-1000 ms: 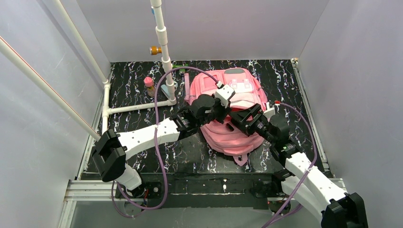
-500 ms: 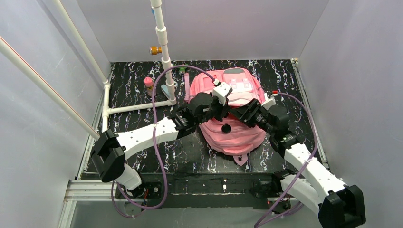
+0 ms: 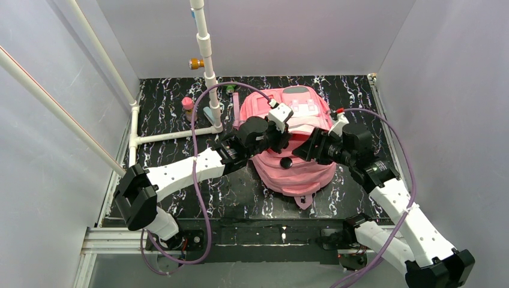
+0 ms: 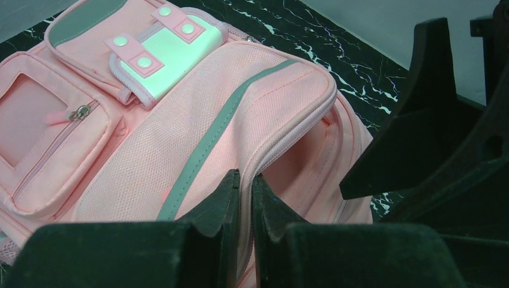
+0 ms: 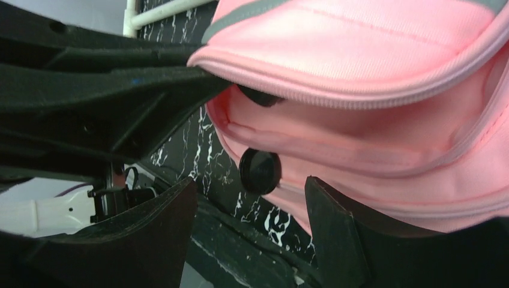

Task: Pack the student bag
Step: Place the stationery in the student bag.

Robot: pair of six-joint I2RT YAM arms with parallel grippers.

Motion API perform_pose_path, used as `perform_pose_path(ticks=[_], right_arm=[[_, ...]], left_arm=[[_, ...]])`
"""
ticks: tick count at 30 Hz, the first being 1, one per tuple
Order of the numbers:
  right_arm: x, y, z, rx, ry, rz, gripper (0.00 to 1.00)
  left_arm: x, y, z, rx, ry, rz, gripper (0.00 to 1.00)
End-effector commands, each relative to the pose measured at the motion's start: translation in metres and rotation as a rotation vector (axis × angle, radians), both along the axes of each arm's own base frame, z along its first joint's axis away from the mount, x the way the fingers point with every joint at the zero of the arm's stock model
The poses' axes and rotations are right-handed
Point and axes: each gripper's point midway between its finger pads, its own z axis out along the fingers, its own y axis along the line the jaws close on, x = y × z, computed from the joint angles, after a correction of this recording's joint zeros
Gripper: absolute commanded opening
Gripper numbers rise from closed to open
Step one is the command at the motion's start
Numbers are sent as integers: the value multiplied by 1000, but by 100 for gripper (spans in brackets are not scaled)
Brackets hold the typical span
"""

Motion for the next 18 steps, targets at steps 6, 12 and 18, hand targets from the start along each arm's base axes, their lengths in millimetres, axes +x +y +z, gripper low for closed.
perform_pose_path(ticks=[6, 12, 18], right_arm=[[-24, 23, -18, -22, 84, 52, 65], [-20, 27, -36, -125, 91, 20, 56], [-17, 20, -37, -162, 94, -17, 54]], left_arm=[[-4, -1, 68, -181, -85, -12, 0], [-5, -1, 68, -186, -79, -13, 0], [-6, 1, 69, -186, -82, -14, 0]])
